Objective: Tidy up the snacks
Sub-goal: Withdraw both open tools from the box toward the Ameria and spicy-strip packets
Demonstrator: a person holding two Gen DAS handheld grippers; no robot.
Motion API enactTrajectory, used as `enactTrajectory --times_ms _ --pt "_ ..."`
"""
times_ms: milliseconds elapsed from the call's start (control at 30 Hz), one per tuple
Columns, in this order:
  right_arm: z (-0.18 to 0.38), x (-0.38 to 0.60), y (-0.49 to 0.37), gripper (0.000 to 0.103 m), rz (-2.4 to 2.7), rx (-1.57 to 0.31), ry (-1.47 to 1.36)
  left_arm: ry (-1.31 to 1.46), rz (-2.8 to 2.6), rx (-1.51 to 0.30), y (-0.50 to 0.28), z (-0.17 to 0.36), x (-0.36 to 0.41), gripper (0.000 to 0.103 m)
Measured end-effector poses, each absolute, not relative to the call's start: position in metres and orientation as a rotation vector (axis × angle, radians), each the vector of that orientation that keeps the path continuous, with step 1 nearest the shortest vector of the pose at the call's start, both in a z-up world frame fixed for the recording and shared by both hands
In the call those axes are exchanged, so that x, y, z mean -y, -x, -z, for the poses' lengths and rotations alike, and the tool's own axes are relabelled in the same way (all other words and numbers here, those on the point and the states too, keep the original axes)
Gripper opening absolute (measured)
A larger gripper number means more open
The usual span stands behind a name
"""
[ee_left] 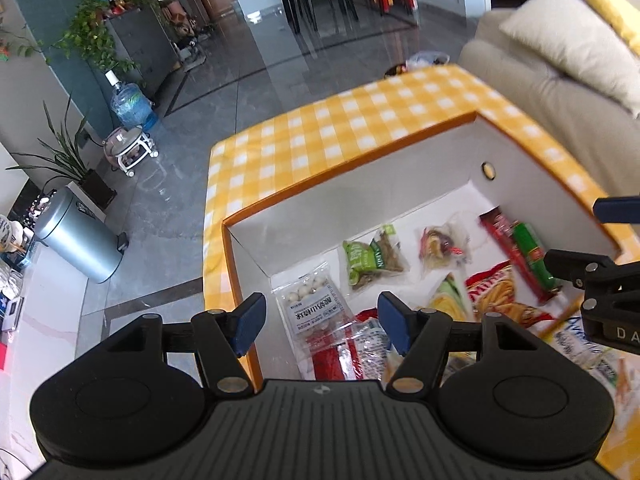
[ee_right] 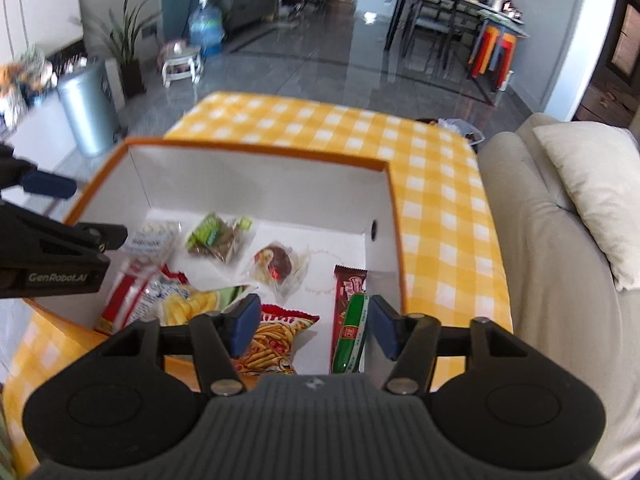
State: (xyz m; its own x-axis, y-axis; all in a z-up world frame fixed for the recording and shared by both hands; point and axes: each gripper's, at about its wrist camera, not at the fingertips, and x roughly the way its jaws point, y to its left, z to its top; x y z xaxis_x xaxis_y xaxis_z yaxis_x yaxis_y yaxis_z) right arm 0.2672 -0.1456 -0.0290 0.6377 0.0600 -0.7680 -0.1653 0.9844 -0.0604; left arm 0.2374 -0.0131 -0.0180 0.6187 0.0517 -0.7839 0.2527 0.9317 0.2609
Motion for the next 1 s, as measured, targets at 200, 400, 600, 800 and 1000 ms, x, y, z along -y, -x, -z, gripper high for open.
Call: enactTrajectory --times_ms 200,400,600,800,1000 --pt "0.015 0.156 -0.238 0.059 -0.11 -0.814 0.074 -0.301 0.164 -0.878 -0.21 0.005 0.012 0.076" --pt "0.009 0.16 -0.207 0.061 -0.103 -0.762 0.087 -0.213 0.208 -0.838 -0.178 -0.005 0.015 0.076" --pt "0.005 0.169 -0.176 0.062 -0.091 -0.727 0.074 -0.134 0.243 -0.798 -0.147 -0.01 0.021 0.076" --pt "0.013 0.181 -0.15 0.063 -0.072 -0.762 0.023 -0.079 0.277 -0.804 -0.125 -0.001 0.028 0.075" --pt "0.037 0.192 -0.133 0.063 -0.042 -0.832 -0.003 -0.056 0.285 -0.834 -0.111 0.015 0.034 0.075"
